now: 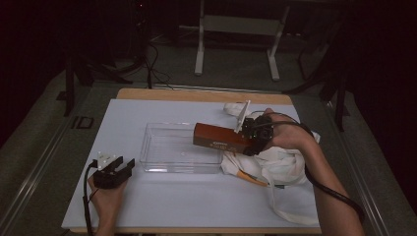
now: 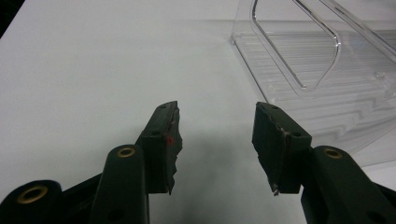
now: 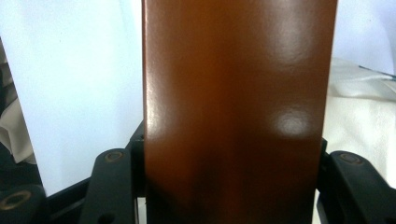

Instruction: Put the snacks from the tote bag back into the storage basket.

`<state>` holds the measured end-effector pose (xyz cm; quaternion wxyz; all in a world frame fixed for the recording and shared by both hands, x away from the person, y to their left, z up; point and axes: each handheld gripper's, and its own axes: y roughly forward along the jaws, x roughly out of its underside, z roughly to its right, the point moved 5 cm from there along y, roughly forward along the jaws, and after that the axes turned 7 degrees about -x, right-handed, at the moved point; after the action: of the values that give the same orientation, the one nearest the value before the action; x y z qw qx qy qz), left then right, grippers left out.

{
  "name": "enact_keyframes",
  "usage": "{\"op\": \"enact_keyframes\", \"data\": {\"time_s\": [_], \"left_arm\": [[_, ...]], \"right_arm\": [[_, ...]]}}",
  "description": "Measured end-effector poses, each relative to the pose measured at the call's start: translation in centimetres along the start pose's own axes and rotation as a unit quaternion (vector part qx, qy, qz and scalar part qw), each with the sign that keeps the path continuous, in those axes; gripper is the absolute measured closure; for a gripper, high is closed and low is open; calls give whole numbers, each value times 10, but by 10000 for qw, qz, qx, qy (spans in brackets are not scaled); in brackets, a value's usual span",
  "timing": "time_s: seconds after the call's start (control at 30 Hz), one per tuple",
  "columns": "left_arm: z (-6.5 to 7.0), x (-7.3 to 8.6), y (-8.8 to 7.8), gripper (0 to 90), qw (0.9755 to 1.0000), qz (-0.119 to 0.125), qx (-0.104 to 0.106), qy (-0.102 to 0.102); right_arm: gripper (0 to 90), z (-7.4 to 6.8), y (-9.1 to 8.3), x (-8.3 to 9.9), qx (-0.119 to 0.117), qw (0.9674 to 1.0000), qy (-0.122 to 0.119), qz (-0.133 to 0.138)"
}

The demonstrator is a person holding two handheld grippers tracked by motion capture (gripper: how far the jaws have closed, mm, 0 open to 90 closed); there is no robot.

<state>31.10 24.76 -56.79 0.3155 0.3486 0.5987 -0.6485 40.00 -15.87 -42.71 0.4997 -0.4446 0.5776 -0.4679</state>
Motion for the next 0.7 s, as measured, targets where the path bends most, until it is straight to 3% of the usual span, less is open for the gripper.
{"op": "enact_keyframes", "data": {"time_s": [0.7], "left_arm": [[0,0,0,517,10000,-7,7,-8]], "right_arm": [[432,-4,8,-20,-135,9998,-153,-21]]}}
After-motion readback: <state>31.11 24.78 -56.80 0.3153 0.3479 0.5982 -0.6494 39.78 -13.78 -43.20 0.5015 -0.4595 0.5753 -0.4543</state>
